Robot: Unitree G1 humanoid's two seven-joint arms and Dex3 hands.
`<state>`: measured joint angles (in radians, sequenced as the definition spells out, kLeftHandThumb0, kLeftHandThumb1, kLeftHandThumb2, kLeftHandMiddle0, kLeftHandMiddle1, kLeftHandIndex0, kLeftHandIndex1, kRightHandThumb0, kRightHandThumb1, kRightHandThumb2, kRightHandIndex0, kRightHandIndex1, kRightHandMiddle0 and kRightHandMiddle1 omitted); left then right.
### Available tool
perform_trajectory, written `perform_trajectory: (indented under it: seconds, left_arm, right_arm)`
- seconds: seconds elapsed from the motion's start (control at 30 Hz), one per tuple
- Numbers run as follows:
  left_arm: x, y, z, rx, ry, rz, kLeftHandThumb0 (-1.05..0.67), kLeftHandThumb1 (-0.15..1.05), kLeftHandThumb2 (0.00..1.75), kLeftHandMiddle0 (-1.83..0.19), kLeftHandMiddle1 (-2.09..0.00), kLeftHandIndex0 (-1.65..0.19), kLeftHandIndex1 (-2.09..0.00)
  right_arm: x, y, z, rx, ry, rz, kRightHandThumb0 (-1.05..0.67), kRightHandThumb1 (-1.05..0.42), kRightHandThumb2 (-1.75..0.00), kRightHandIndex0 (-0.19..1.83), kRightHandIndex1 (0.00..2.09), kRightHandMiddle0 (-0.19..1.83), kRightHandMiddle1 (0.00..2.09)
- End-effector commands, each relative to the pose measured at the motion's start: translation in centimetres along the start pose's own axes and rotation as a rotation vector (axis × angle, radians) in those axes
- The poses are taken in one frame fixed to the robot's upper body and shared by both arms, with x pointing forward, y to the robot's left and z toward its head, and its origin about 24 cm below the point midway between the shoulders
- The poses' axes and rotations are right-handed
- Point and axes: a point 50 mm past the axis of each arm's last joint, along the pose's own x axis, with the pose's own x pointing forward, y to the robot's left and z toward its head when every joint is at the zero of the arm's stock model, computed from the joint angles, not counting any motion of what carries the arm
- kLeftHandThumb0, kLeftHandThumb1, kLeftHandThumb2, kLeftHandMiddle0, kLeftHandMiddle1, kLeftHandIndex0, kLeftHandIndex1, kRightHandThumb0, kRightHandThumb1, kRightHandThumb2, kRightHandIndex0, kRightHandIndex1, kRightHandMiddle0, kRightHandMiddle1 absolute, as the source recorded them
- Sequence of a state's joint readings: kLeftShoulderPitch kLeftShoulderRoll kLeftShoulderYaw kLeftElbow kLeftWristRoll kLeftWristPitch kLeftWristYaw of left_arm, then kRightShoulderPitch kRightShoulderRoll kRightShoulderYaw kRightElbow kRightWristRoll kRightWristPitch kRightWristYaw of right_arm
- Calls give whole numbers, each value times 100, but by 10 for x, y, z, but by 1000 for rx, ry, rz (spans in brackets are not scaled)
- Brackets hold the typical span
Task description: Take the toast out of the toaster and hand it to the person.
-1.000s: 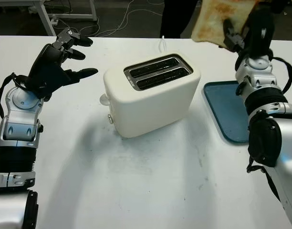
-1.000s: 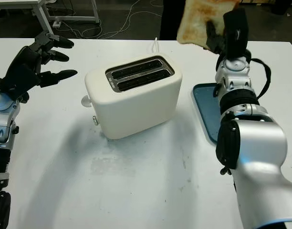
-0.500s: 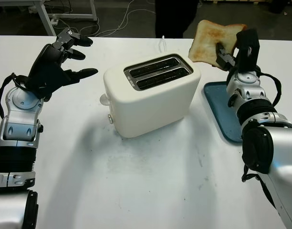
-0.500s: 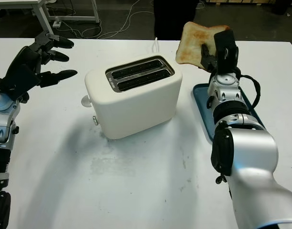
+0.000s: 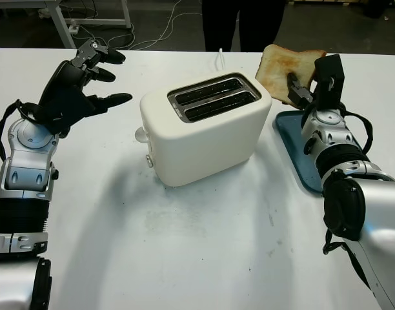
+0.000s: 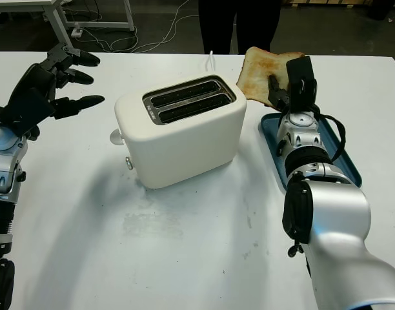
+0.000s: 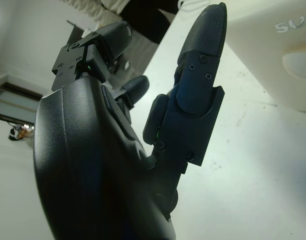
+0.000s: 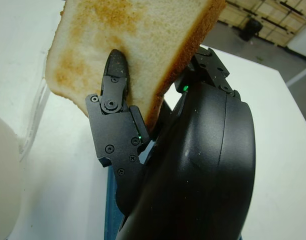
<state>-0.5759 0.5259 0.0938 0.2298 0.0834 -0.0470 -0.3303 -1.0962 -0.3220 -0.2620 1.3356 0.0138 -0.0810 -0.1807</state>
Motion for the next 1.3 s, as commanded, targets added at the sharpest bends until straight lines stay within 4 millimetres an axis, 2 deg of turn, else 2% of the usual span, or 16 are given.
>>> perform_trajectory:
  seconds: [0.0,0.2,0.77,0.83,0.93,1.07,1.27]
  left_arm:
    - [-1,1,0,8,-2,5,-72,86,0,0,-124,0,-110]
    - [-1,2,0,10,-1,2,-74,86,0,0,-122,0,-109]
    - [0,1,1,17,-8,-2,-74,86,0,0,-125,0,-111]
    - [0,1,0,8,-4,0,-73,86,0,0,-125,0,-111]
    - [0,1,1,13,-5,-4,-72,86,0,0,-124,0,-111]
    - [0,1,0,2,-5,-4,-71,86,0,0,-124,0,-110]
    - [0,1,0,17,-1,2,-74,86,0,0,-124,0,-111]
  right_arm:
    - [0,2,2,-12,1,0,-22,-92,-45,79,175,32,175]
    - [0,3,2,6,-2,9,-20,-92,-45,79,175,36,175]
    - [0,4,4,12,-20,16,-19,-92,-47,77,175,28,175]
    - [0,5,6,23,-21,19,-18,-92,-48,77,175,26,175]
    - [0,6,9,-16,-32,33,-17,-92,-55,66,175,14,172]
    - [0,5,9,3,-45,31,-15,-92,-51,69,175,28,174]
    - [0,6,8,10,-29,29,-15,-92,-52,67,175,18,175]
